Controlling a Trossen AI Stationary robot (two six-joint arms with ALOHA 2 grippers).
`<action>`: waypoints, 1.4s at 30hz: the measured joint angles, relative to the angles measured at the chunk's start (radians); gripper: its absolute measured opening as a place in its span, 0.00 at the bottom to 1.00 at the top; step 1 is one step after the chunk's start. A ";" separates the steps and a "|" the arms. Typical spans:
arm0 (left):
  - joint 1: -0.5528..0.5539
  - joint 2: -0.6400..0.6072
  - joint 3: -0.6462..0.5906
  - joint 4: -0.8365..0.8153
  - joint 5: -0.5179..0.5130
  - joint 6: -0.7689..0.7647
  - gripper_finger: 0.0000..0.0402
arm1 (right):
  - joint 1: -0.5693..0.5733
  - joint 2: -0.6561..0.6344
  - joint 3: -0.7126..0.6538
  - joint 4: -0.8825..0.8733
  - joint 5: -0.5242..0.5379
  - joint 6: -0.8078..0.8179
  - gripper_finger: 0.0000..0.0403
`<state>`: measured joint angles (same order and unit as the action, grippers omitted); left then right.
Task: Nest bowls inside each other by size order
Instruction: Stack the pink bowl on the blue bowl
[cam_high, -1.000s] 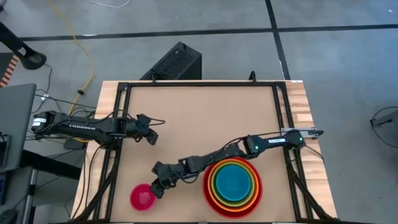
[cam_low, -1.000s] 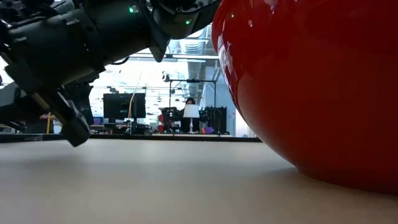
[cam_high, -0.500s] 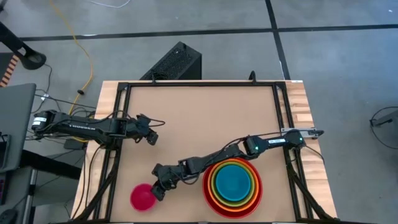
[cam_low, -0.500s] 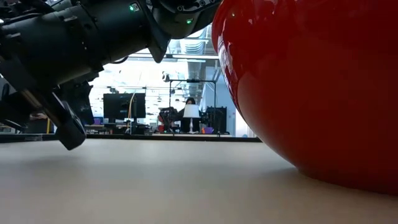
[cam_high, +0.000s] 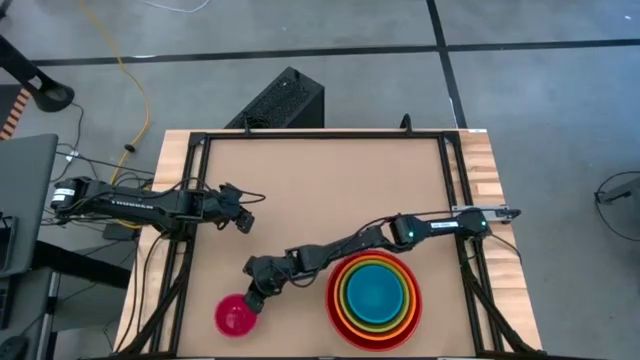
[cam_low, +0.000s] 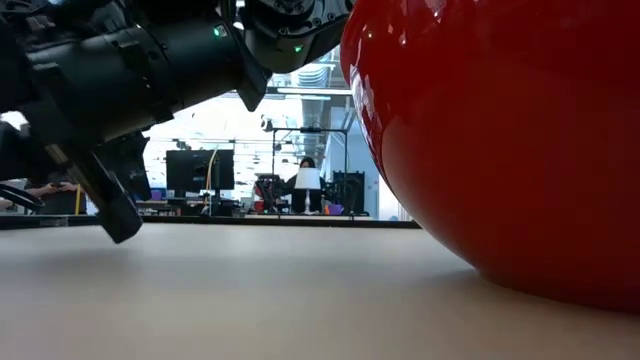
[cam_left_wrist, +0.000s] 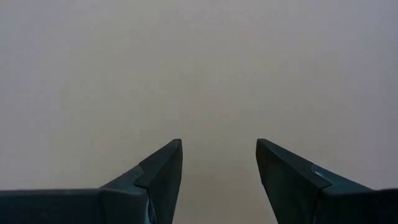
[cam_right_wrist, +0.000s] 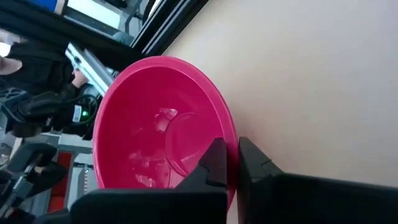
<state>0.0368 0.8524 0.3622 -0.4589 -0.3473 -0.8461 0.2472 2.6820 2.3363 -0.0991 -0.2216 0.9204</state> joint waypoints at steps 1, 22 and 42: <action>0.000 0.000 0.000 0.000 0.000 0.000 0.48 | -0.007 -0.004 -0.001 -0.004 -0.007 -0.001 0.01; 0.000 0.000 0.000 -0.005 -0.026 0.039 0.48 | -0.140 -0.424 0.000 -0.733 -0.042 -0.255 0.00; 0.000 0.000 0.000 0.005 -0.075 -0.014 0.48 | 0.181 -0.884 -0.005 -1.448 0.414 -0.123 0.00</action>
<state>0.0368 0.8528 0.3618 -0.4537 -0.4224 -0.8600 0.4280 1.7985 2.3310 -1.5476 0.1926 0.7974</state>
